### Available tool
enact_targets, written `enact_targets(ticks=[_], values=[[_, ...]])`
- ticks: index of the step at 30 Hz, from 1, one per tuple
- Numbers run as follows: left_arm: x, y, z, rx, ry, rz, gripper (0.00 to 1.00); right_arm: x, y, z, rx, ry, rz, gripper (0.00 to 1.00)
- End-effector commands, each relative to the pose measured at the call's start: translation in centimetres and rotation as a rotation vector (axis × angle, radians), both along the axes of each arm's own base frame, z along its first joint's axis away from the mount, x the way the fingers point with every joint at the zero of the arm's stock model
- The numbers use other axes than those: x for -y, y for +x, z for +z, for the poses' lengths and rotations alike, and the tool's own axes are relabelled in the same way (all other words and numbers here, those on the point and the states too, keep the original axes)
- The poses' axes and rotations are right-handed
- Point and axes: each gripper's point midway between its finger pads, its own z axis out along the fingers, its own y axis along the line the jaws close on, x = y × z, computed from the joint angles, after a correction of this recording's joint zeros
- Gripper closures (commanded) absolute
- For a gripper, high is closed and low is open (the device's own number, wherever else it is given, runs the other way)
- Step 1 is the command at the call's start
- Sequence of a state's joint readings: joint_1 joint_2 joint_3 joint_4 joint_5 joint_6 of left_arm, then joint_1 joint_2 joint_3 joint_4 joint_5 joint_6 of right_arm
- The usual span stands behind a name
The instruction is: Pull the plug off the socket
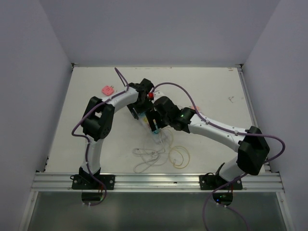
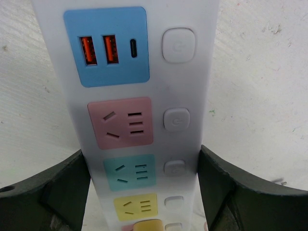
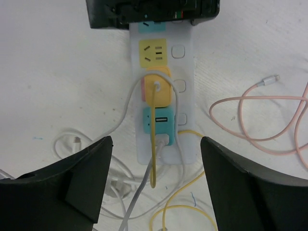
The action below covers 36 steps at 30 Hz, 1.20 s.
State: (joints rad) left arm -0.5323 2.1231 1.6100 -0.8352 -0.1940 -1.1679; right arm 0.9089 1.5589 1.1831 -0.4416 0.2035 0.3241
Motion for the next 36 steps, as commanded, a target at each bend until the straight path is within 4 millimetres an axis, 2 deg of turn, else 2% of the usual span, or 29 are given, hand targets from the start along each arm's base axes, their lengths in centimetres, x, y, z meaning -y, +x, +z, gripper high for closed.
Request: enact_targets(ticks=[1,6,7,13,16,21,27,36], values=[[-3.9,-2.8,-5.6,-0.141,0.166,0.025,1.00,-0.7,0.2,3.3,0.048,0.081,-0.005,0.22],[-3.6,-2.5,-5.3,-0.134,0.156,0.022,1.00,-1.0,-0.8,1.8,-0.020,0.093,0.002,0.25],[-3.6,-2.4,-5.3,-0.132,0.155,0.022,1.00,-0.8,-1.1,0.9,-0.041,0.086,-0.009,0.26],[-3.5,-2.5,-5.3,-0.134,0.153,0.019,1.00,-0.3,-2.0,-1.6,-0.106,0.058,-0.030,0.38],[-3.5,-2.5,-5.3,-0.134,0.150,0.018,1.00,-0.4,-2.1,-2.3,-0.127,0.048,-0.024,0.39],[-3.2,-2.2,-5.0,-0.123,0.141,0.012,1.00,-0.6,-2.5,-4.5,-0.182,0.018,-0.030,0.39],[-3.2,-2.0,-4.7,-0.118,0.142,0.010,1.00,-0.4,-1.9,-5.4,-0.165,0.003,-0.052,0.40],[-3.3,-2.0,-4.7,-0.118,0.142,0.009,1.00,-1.4,-0.7,-6.0,-0.121,0.030,-0.043,0.42]])
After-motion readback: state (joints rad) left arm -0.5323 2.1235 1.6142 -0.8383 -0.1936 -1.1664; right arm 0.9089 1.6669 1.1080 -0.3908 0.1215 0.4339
